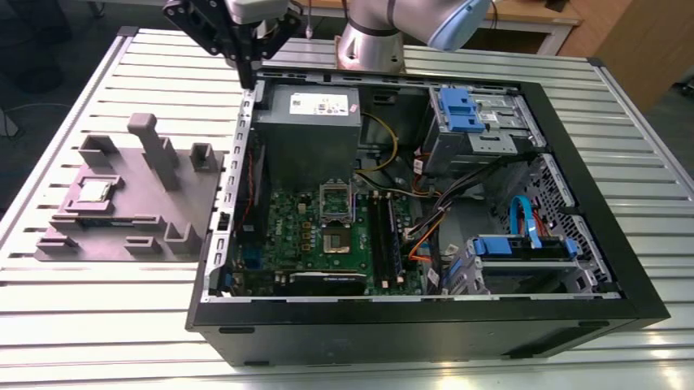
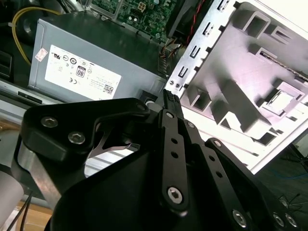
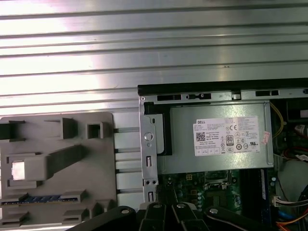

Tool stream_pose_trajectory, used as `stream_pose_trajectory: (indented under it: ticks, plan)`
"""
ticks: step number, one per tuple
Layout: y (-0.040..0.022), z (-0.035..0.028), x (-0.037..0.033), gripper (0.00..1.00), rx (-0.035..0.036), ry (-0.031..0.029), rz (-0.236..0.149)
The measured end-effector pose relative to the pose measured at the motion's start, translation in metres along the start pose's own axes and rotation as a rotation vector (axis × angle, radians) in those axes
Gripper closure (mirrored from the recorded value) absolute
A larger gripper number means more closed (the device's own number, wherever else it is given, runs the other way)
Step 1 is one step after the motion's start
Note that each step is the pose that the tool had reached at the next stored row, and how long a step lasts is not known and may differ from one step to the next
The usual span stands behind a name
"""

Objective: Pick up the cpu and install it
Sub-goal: 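Reach for the cpu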

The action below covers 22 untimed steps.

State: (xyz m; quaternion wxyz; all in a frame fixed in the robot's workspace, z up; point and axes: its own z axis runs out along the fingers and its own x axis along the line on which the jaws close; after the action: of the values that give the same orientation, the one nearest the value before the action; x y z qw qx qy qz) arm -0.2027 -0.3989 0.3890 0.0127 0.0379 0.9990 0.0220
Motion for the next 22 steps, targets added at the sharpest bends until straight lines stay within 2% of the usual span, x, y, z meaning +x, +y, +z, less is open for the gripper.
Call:
stream_pose_trajectory:
  ticks: [22]
  plan:
    - [-0.0006, -0.0002, 0.0082, 0.9, 0.0, 0.0, 0.0]
